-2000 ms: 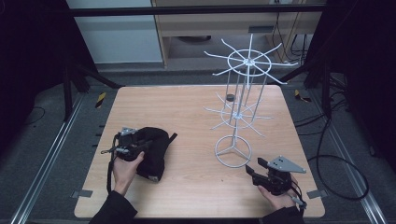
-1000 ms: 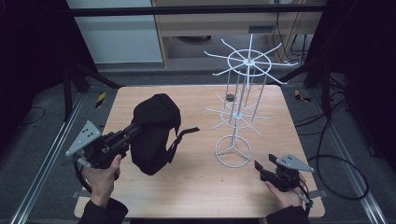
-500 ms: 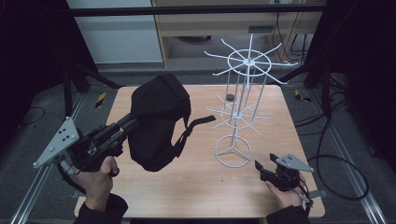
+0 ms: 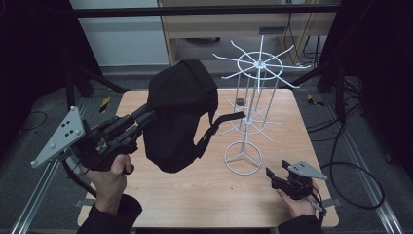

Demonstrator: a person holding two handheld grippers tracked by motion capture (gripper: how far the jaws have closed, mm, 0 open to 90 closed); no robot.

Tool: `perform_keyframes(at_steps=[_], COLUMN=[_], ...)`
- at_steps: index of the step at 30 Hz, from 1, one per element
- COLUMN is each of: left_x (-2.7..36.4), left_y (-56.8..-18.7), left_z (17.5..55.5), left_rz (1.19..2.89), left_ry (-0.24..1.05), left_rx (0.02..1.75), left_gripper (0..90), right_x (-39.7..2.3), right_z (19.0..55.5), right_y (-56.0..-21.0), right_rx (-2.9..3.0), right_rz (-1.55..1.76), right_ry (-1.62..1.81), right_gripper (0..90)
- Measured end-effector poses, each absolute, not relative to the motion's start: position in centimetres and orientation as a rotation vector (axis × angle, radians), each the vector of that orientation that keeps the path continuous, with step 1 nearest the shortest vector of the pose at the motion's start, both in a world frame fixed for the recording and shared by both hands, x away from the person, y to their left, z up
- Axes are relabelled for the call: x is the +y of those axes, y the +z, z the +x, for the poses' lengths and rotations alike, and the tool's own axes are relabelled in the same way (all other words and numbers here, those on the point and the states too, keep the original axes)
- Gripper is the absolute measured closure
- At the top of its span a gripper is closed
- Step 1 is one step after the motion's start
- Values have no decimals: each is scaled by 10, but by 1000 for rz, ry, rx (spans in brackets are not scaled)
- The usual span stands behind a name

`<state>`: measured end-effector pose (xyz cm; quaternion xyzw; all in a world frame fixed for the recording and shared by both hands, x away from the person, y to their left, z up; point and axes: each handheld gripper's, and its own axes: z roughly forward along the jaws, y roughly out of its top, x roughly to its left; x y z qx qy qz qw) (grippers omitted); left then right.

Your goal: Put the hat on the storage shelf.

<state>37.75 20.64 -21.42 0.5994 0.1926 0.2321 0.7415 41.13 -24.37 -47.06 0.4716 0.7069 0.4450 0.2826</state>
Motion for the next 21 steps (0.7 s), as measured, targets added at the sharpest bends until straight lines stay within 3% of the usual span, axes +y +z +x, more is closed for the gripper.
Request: perform_keyframes(at_steps=[10, 21], left_x=[169, 153], left_y=[-206, -237], left_z=[398, 427], left_rz=[1362, 1480], left_ry=[471, 382], left_rx=[406, 440], left_gripper=[794, 784], right_x=[-243, -242], right_z=[411, 412], right_y=[-471, -472], right_rx=[1901, 1913], right_rz=[1267, 1253], right_ry=[1195, 1185], right_gripper=[335, 333])
